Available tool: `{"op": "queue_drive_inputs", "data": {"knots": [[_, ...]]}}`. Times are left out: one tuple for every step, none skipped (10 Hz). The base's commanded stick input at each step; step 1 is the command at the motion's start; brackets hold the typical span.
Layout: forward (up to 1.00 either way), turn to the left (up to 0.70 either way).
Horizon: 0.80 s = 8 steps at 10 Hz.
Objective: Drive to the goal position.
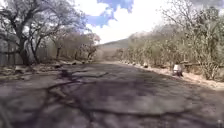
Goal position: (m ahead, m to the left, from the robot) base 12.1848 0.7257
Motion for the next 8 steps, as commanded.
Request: {"op": "queue_drive_inputs", "data": {"knots": [[0.7, 0.0], [0.7, 0.0], [0.7, 0.0], [0.7, 0.0], [0.7, 0.0], [0.7, 0.0], [0.7, 0.0], [0.7, 0.0]]}}
